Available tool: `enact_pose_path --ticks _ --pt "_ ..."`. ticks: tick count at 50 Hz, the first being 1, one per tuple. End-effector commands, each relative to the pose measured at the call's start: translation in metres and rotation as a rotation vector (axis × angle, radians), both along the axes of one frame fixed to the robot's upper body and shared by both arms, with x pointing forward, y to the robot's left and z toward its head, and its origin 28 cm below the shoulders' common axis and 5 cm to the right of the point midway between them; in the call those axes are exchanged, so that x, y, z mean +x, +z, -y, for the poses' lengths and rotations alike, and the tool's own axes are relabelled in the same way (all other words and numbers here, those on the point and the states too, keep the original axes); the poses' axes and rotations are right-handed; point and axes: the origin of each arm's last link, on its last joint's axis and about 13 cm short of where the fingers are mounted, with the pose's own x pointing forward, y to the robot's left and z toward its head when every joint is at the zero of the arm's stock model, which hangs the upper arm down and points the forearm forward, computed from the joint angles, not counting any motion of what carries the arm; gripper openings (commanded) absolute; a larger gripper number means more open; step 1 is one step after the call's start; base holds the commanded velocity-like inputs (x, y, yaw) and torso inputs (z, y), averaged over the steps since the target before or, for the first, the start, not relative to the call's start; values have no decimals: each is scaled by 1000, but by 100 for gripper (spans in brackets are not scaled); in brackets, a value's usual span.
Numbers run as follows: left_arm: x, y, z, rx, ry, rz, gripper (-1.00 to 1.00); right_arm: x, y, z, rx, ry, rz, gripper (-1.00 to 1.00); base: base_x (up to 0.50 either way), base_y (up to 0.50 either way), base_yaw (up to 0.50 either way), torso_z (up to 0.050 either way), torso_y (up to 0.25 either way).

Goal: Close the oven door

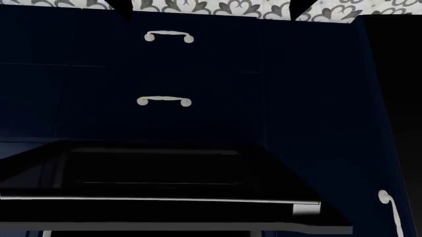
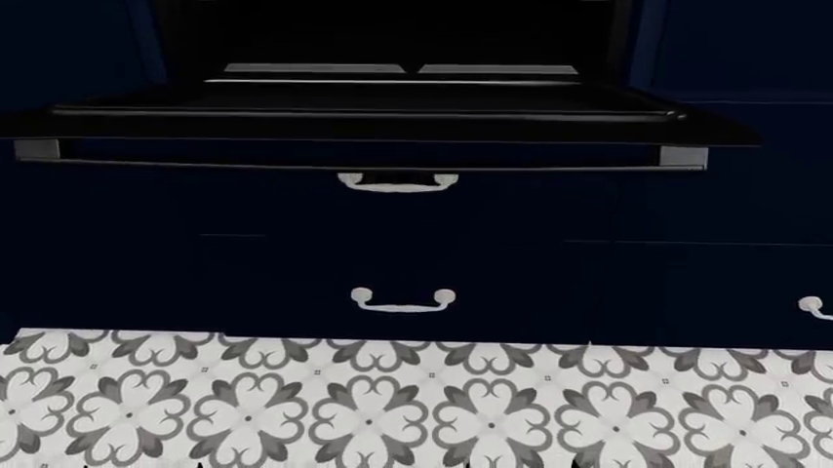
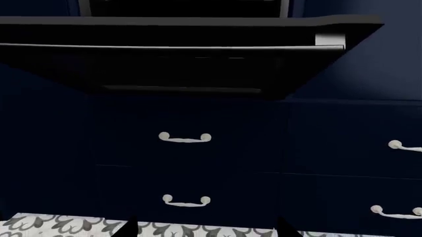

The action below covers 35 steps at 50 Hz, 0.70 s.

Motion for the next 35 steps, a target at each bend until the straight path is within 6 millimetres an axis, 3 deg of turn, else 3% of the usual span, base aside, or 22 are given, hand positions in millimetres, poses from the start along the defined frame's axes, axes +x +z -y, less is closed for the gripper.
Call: enact_pose_path --ticks 1,8,9,10,11,29,30,31,35 --pt "0 -3 0 0 0 0 100 0 0 0 2 -1 2 100 0 0 0 -34 0" --pt "0 -2 0 1 1 -1 100 -1 0 0 3 -1 4 100 0 0 0 -35 0" --pt "0 14 0 1 2 -1 100 -1 0 0 4 -1 4 100 0 0 0 -35 0" --pt "0 0 0 1 1 -1 100 -1 0 0 4 -1 4 100 0 0 0 -35 0" --pt "0 -2 0 1 1 -1 100 -1 0 0 4 -1 4 100 0 0 0 -35 0" --pt "0 -3 0 3 1 -3 100 -1 0 0 1 1 -1 100 0 0 0 -36 0" --pt "1 14 0 2 1 -3 100 -1 0 0 1 1 -1 100 0 0 0 -38 0" --pt "0 1 0 2 0 -3 100 -1 0 0 1 1 -1 100 0 0 0 -38 0" --pt "0 -2 0 2 1 -2 100 -1 0 0 1 0 1 100 0 0 0 -38 0"
